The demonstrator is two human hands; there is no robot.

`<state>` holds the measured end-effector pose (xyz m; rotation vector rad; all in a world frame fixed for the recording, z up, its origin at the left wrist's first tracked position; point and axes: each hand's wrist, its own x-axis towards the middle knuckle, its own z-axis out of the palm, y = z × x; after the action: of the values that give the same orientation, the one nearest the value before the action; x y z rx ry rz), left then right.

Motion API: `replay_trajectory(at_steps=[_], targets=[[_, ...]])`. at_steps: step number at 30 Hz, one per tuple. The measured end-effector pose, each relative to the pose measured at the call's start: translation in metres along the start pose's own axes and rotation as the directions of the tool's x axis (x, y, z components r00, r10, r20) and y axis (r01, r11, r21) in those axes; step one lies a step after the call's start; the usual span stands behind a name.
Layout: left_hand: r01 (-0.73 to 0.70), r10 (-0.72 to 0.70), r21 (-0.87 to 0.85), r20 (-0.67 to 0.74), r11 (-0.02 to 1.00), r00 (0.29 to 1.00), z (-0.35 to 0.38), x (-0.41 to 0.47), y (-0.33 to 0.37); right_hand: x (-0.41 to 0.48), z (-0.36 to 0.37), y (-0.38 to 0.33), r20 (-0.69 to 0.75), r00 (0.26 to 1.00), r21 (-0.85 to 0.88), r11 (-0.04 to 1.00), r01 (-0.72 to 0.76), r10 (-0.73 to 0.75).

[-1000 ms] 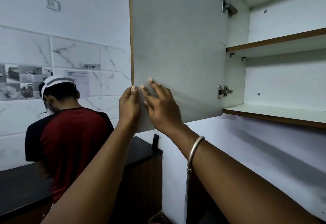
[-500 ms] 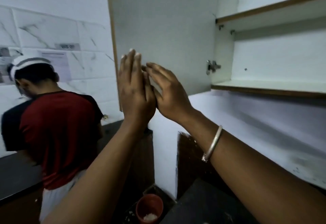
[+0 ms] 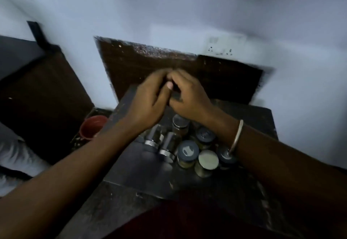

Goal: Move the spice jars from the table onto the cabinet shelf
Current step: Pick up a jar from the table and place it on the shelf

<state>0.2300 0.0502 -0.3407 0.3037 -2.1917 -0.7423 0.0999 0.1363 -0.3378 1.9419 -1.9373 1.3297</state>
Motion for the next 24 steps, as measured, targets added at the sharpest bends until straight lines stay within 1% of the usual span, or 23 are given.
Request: replay_trajectory(at_steps=[1, 2, 3, 4, 5, 7, 8, 9, 10, 11, 12, 14, 15, 17, 18, 20, 21, 22, 23, 24], targets=[[0.05, -0.049, -0.001, 0.12, 0.999, 0.992, 0.018, -0.01, -0.009, -0.023, 0.003, 0.019, 0.083, 0.993, -0.05, 0.996, -0.076, 0.079], [0.096, -0.094, 0.003, 0.235, 0.995, 0.967, 0.036, -0.022, -0.019, -0.044, 0.006, 0.036, 0.18, 0.97, -0.111, 0.983, -0.146, 0.164], [0.136, -0.133, 0.015, 0.342, 0.991, 0.93, 0.053, -0.033, -0.029, -0.065, 0.01, 0.052, 0.28, 0.927, -0.186, 0.962, -0.202, 0.249], [0.172, -0.172, 0.04, 0.436, 0.984, 0.883, 0.072, -0.046, -0.04, -0.084, 0.015, 0.065, 0.373, 0.864, -0.275, 0.93, -0.244, 0.337], [0.205, -0.215, 0.078, 0.519, 0.976, 0.827, 0.088, -0.058, -0.051, -0.1, 0.023, 0.077, 0.45, 0.791, -0.375, 0.891, -0.255, 0.415], [0.274, -0.311, 0.162, 0.656, 0.948, 0.688, 0.118, -0.081, -0.071, -0.13, 0.042, 0.094, 0.559, 0.645, -0.56, 0.811, -0.169, 0.52], [0.294, -0.361, 0.219, 0.695, 0.93, 0.622, 0.129, -0.093, -0.08, -0.144, 0.053, 0.099, 0.595, 0.583, -0.607, 0.785, -0.125, 0.553], [0.291, -0.406, 0.286, 0.712, 0.913, 0.573, 0.139, -0.102, -0.085, -0.157, 0.064, 0.104, 0.615, 0.543, -0.63, 0.77, -0.098, 0.572], [0.272, -0.435, 0.34, 0.712, 0.9, 0.551, 0.144, -0.112, -0.09, -0.168, 0.075, 0.108, 0.622, 0.53, -0.641, 0.763, -0.078, 0.577], [0.261, -0.442, 0.357, 0.706, 0.897, 0.553, 0.148, -0.12, -0.092, -0.178, 0.085, 0.111, 0.614, 0.544, -0.647, 0.759, -0.068, 0.572], [0.275, -0.438, 0.341, 0.693, 0.899, 0.572, 0.15, -0.126, -0.095, -0.185, 0.092, 0.114, 0.594, 0.578, -0.646, 0.76, -0.071, 0.559], [0.343, -0.431, 0.268, 0.656, 0.9, 0.62, 0.149, -0.132, -0.101, -0.188, 0.1, 0.119, 0.555, 0.647, -0.629, 0.773, -0.085, 0.523], [0.367, -0.424, 0.23, 0.637, 0.902, 0.644, 0.147, -0.133, -0.103, -0.187, 0.1, 0.121, 0.551, 0.669, -0.616, 0.784, -0.077, 0.499], [0.404, -0.398, 0.132, 0.6, 0.905, 0.695, 0.139, -0.131, -0.105, -0.175, 0.093, 0.123, 0.557, 0.692, -0.58, 0.812, -0.071, 0.458], [0.437, -0.39, 0.057, 0.565, 0.898, 0.727, 0.135, -0.128, -0.104, -0.166, 0.085, 0.123, 0.557, 0.698, -0.554, 0.828, -0.091, 0.45], [0.518, -0.416, -0.118, 0.461, 0.847, 0.784, 0.12, -0.113, -0.097, -0.139, 0.063, 0.12, 0.562, 0.688, -0.458, 0.865, -0.203, 0.459], [0.553, -0.443, -0.193, 0.415, 0.81, 0.795, 0.111, -0.102, -0.091, -0.122, 0.047, 0.117, 0.57, 0.672, -0.366, 0.878, -0.307, 0.472], [0.593, -0.482, -0.254, 0.384, 0.764, 0.787, 0.101, -0.088, -0.084, -0.103, 0.029, 0.114, 0.581, 0.655, -0.248, 0.871, -0.424, 0.484], [0.632, -0.521, -0.315, 0.372, 0.708, 0.768, 0.091, -0.074, -0.076, -0.086, 0.009, 0.108, 0.6, 0.633, -0.123, 0.839, -0.531, 0.489], [0.66, -0.552, -0.382, 0.362, 0.646, 0.751, 0.082, -0.058, -0.067, -0.069, -0.011, 0.102, 0.619, 0.622, -0.012, 0.797, -0.604, 0.48]])
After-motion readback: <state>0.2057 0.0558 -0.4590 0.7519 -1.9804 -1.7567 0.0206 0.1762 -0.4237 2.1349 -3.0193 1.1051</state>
